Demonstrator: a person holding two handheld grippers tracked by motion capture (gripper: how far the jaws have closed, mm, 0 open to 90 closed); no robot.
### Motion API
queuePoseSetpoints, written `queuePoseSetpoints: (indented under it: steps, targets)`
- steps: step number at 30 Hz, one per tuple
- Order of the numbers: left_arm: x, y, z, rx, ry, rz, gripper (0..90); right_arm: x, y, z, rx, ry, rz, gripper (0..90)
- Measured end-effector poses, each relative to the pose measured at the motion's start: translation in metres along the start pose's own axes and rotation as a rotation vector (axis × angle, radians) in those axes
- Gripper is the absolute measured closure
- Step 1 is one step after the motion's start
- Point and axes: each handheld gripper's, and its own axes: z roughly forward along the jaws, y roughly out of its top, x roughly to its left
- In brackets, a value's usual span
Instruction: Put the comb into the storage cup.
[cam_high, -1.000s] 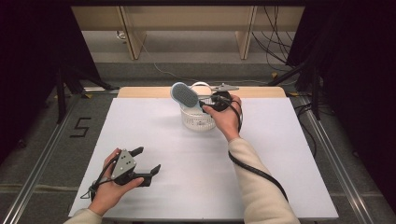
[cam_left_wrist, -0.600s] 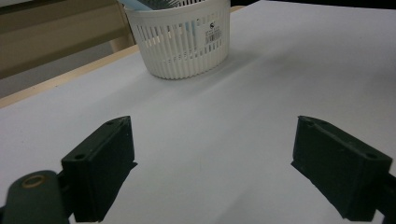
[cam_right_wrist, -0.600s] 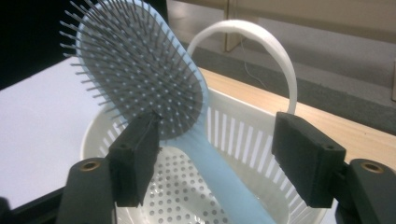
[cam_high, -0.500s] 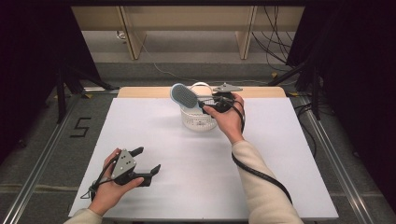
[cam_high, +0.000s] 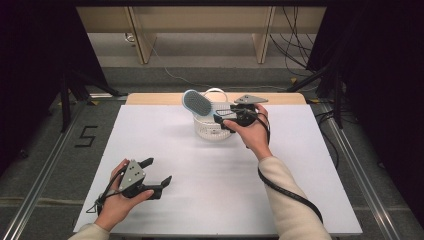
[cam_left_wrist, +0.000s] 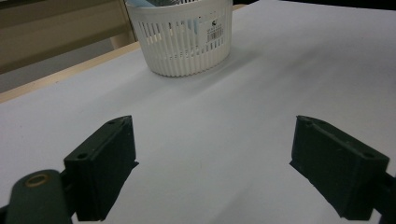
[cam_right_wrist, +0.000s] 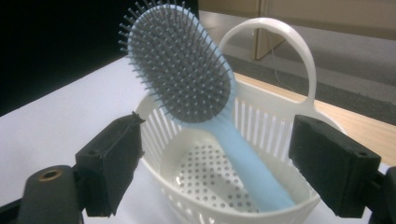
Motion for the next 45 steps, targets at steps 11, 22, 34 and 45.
queuePoseSetpoints:
  steps: [11, 22, 34, 45]
  targets:
    - [0.0, 0.0, 0.0, -0.002, 0.001, 0.0, 13.4, 0.001, -0.017, -0.014, 0.006, 0.009, -0.054, 17.3]
    - [0.0, 0.0, 0.0, 0.0, -0.001, -0.001, 13.5, 0.009, -0.029, -0.026, 0.009, 0.045, -0.083, 17.5]
    - [0.0, 0.001, 0.0, -0.001, -0.001, -0.002, 13.6, 0.006, -0.047, -0.047, 0.03, 0.072, -0.073, 17.3]
    - [0.0, 0.001, 0.0, -0.001, -0.002, -0.001, 13.6, 0.006, -0.059, -0.06, 0.028, 0.074, -0.075, 16.7]
